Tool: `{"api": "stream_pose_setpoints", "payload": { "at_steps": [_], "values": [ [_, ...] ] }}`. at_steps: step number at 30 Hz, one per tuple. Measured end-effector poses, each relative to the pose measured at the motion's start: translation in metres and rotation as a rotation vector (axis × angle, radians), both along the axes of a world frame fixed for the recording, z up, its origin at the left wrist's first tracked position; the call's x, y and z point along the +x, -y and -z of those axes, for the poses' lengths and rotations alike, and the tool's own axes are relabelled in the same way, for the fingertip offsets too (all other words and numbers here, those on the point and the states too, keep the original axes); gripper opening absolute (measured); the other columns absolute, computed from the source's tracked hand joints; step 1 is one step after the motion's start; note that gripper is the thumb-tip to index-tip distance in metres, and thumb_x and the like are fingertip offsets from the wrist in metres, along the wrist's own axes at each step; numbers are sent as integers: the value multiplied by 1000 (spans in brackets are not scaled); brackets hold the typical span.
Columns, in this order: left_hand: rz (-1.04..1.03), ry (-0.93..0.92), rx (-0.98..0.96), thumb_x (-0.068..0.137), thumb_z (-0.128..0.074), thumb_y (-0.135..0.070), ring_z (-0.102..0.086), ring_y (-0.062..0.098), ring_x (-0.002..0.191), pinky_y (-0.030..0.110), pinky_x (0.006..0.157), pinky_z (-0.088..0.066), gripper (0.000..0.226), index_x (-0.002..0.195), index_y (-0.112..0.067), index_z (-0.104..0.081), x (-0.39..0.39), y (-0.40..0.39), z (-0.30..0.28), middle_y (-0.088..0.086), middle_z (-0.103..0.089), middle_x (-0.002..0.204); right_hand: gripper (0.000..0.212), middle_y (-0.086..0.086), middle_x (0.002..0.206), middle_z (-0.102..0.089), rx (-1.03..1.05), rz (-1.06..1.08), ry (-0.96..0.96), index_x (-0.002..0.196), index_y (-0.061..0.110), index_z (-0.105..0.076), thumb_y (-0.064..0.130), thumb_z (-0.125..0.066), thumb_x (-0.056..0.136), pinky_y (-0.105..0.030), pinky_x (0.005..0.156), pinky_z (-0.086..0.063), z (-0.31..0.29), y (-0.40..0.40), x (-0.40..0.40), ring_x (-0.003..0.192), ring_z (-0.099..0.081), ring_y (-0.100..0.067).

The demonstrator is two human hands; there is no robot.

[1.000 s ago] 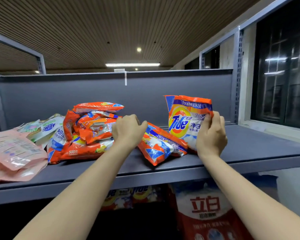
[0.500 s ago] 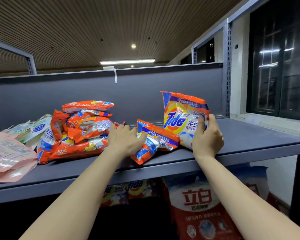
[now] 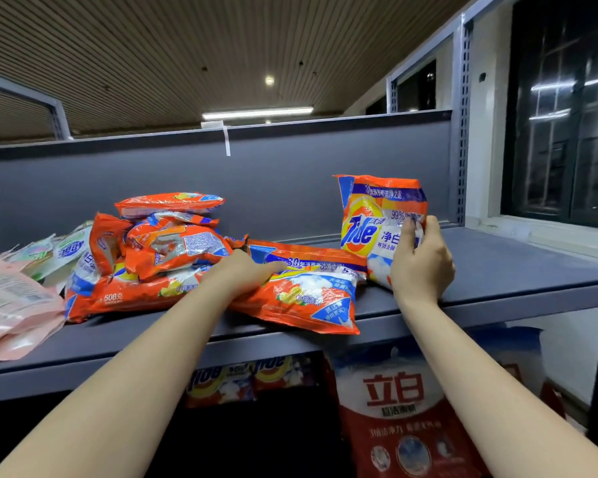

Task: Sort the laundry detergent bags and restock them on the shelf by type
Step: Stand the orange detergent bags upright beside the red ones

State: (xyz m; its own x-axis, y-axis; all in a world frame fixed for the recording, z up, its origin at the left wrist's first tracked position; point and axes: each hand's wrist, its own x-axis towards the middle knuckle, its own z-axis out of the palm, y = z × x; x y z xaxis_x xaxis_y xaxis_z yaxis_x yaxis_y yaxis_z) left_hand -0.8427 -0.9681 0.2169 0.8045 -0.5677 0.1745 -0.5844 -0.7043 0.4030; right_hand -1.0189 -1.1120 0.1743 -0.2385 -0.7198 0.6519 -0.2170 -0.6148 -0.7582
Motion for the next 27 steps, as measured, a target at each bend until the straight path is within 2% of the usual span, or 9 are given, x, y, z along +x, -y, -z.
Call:
{"api": "stream_pose_setpoints", "payload": {
  "at_steps": [5, 9, 12, 14, 16, 18, 20, 22, 27],
  "values": [
    [16, -498, -329, 74, -76, -44, -64, 24, 71, 32, 64, -51, 59, 115, -8, -54, -2, -1, -12, 9, -67, 88, 35, -12, 94, -69, 165, -84, 50, 97, 12, -61, 45, -49, 94, -34, 72, -42, -3, 5, -2, 89, -62, -34],
    [-18, -700, -394, 76, -75, -43, -66, 28, 78, 38, 81, -54, 48, 99, -5, -57, -10, -9, -21, 16, -70, 87, 37, -5, 82, -67, 114, -137, 55, 96, 14, -63, 45, -44, 97, -30, 68, -42, -2, -2, -5, 75, -60, -23],
    [26, -789, -386, 82, -70, -38, -63, 23, 53, 30, 54, -54, 35, 82, -6, -56, -27, -19, -23, 11, -65, 51, 35, -1, 78, -65, 82, -198, 102, 88, 15, -59, 46, -45, 96, -26, 64, -43, -2, -16, -12, 72, -61, -19],
    [58, -736, -492, 85, -67, -36, -65, 22, 50, 28, 51, -55, 32, 87, -5, -61, -35, -22, -20, 12, -67, 58, 32, 4, 74, -62, 73, -233, 160, 82, 16, -55, 44, -47, 96, -25, 63, -45, -1, -23, -20, 71, -62, -17],
    [79, -602, -672, 86, -66, -35, -68, 27, 77, 37, 78, -57, 35, 102, -4, -65, -41, -25, -16, 16, -70, 89, 31, 4, 72, -62, 44, -249, 203, 75, 19, -53, 42, -50, 95, -30, 66, -49, -1, -30, -31, 72, -65, -18],
    [70, -458, -826, 87, -63, -36, -65, 31, 90, 45, 89, -52, 29, 96, -8, -66, -47, -32, -10, 16, -68, 98, 33, 4, 69, -62, 21, -254, 231, 65, 23, -50, 39, -52, 95, -31, 65, -49, 1, -37, -44, 70, -64, -18],
    [54, -274, -946, 90, -57, -36, -57, 30, 73, 44, 73, -50, 33, 67, -13, -55, -58, -44, 1, 11, -61, 73, 35, 6, 67, -64, 32, -306, 305, 61, 25, -50, 40, -56, 92, -34, 64, -52, 5, -43, -56, 69, -66, -18],
    [-1, -40, -969, 94, -51, -36, -42, 27, 64, 36, 59, -31, 48, 54, -14, -37, -72, -63, 17, 5, -43, 56, 32, 4, 71, -69, 60, -399, 390, 61, 24, -55, 42, -58, 88, -42, 67, -57, 11, -49, -67, 71, -70, -19],
    [-276, 109, -1019, 92, -51, -47, -53, 41, 69, 36, 60, -32, 60, 48, -10, -36, -74, -109, 65, 23, -50, 63, 26, 11, 63, -67, 21, -596, 489, 64, 21, -56, 23, -58, 89, -31, 63, -53, 31, -77, -90, 66, -68, -10]
  ]
}}
